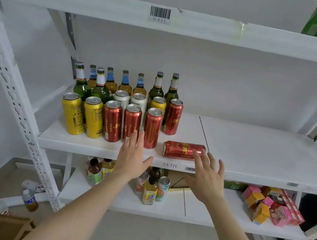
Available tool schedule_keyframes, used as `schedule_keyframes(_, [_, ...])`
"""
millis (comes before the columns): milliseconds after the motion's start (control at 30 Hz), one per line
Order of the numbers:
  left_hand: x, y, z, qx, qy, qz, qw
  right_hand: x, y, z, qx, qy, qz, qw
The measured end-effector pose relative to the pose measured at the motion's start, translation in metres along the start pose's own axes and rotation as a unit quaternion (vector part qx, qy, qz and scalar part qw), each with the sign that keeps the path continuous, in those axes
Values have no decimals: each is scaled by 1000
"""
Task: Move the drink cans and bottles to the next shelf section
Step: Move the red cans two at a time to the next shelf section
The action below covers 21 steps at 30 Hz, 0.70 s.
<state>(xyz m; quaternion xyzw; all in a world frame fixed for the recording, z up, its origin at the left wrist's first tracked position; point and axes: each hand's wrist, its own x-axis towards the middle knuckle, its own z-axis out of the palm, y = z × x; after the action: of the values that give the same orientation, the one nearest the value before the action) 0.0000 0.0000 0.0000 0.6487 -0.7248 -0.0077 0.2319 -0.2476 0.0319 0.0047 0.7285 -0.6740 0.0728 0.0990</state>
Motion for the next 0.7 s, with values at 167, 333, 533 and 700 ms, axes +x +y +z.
schedule_keyframes(167, [31, 2, 29, -170, -8, -102, 980, 45, 16, 22, 24, -1, -53, 998])
schedule_keyframes(333, [60, -5, 55, -292, -16, -151, 944, 85, 20, 50, 47, -21, -75, 996])
schedule_keyframes(533, [101, -7, 78, -356, -12, -187, 915, 117, 23, 72, 58, -25, -94, 994])
schedule_keyframes(700, [116, -13, 93, -394, 17, -191, 899, 143, 27, 76, 75, -40, -108, 991])
